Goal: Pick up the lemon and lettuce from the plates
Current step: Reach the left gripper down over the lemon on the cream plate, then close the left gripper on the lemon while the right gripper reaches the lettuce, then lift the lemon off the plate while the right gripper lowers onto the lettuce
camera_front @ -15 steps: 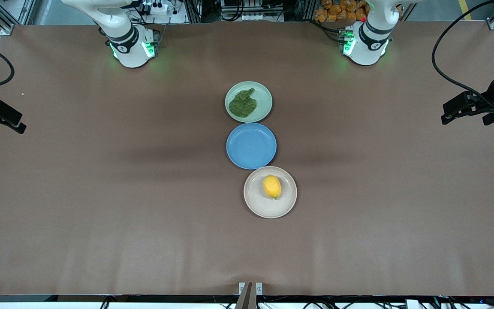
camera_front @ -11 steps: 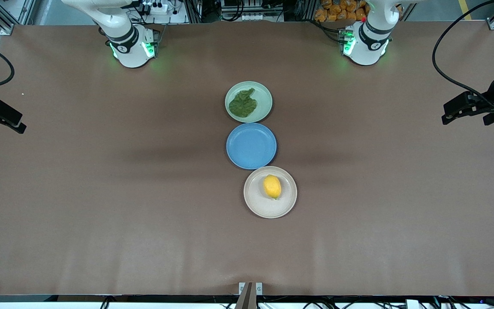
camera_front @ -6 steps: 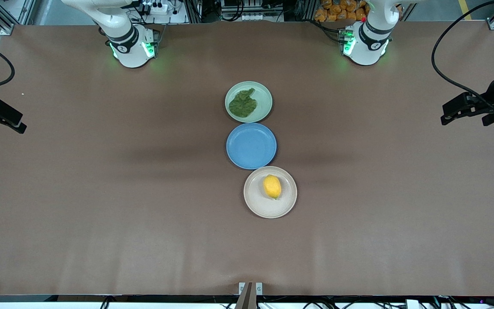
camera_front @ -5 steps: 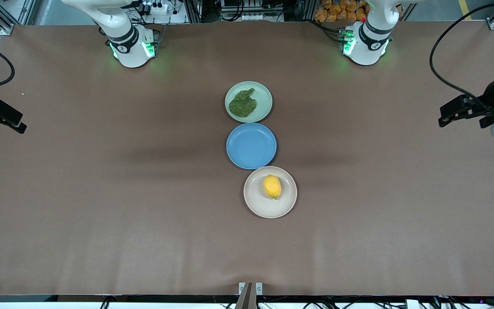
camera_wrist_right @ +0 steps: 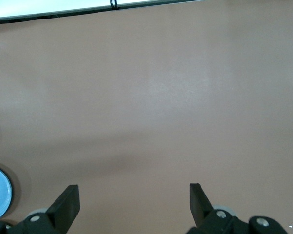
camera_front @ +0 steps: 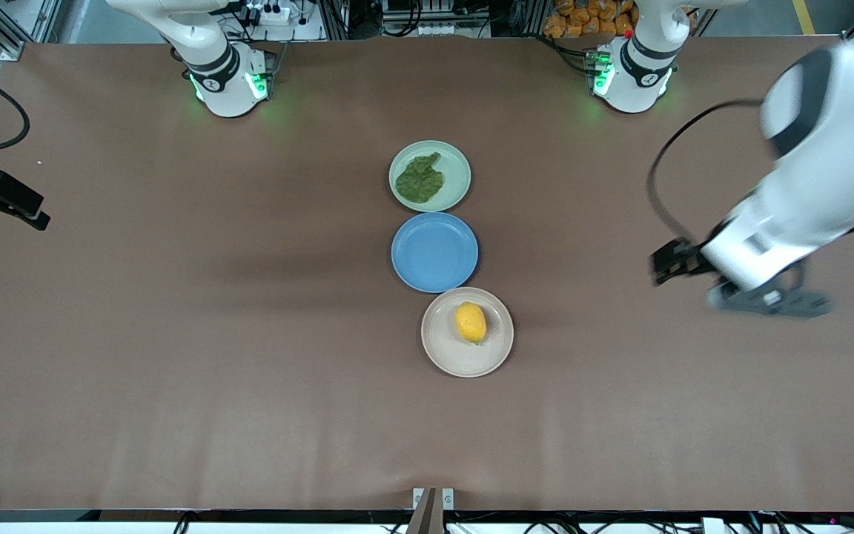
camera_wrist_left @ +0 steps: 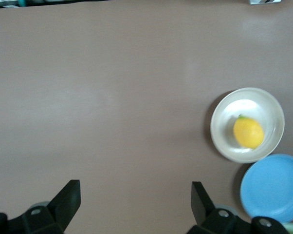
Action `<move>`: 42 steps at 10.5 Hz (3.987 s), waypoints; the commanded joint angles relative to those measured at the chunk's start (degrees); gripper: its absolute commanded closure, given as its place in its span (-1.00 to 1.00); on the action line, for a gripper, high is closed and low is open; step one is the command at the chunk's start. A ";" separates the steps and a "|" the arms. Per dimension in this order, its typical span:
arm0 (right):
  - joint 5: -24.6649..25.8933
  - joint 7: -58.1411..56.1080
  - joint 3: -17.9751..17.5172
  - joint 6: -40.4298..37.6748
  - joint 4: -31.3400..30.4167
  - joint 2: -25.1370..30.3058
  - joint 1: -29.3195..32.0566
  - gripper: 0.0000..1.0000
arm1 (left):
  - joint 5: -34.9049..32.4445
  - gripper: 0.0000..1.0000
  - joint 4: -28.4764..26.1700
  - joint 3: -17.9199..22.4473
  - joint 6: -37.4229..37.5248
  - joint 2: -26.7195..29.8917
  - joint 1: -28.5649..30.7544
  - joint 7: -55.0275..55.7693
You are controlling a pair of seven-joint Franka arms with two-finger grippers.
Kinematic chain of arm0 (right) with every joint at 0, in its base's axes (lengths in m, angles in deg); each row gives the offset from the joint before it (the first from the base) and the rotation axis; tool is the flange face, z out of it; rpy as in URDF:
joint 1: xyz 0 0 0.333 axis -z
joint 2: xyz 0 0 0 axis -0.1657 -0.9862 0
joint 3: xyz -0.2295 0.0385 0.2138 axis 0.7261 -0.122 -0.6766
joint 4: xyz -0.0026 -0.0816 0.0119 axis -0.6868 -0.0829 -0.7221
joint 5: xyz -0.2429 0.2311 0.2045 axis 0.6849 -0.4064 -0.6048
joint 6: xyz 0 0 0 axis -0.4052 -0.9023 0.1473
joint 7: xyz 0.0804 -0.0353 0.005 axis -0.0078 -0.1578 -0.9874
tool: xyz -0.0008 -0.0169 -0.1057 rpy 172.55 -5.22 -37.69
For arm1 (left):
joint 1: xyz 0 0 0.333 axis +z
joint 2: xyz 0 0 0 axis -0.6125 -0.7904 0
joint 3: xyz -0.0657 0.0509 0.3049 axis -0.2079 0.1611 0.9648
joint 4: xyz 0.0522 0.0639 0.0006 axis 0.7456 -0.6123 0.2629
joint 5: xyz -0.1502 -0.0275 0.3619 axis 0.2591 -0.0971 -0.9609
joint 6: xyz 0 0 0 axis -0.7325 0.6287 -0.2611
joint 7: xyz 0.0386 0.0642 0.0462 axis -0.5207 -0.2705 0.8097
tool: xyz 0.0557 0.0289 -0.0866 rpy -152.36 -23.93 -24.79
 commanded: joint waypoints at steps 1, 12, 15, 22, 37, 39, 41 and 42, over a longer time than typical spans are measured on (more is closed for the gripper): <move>-0.84 0.41 -1.16 -0.42 0.05 0.14 -0.18 -1.00 | 3.58 -1.00 1.22 0.38 -6.59 -5.64 -5.18 11.91; -0.66 27.47 -15.74 7.30 -12.07 -1.00 -0.97 -1.00 | 2.71 -1.00 1.22 1.00 -24.36 -22.36 -18.13 18.48; -0.48 35.72 -18.21 9.67 -13.57 -4.42 -3.51 -1.00 | 2.71 -1.00 1.39 1.09 -27.96 -25.16 -18.83 17.95; 0.57 53.04 -25.94 28.57 -28.76 -6.79 -5.10 -1.00 | 2.27 -1.00 1.30 2.32 -30.27 -29.74 -21.03 18.22; 12.96 90.94 -35.43 41.06 -28.95 -24.20 -18.99 -1.00 | -5.72 1.00 0.34 4.34 -3.61 -7.70 -11.48 11.58; 13.92 92.96 -37.01 43.76 -31.39 -24.20 -19.43 -1.00 | -5.20 1.00 -1.32 4.08 1.01 -8.47 -2.27 -1.49; 19.52 98.73 -39.03 48.34 -35.35 -24.20 -19.17 -1.00 | -4.76 1.00 -6.32 4.08 -5.18 -13.73 3.64 -6.82; 21.29 100.51 -39.65 49.23 -36.33 -24.29 -18.99 -1.00 | -3.63 1.00 -7.65 3.99 -9.40 -16.27 4.45 -6.40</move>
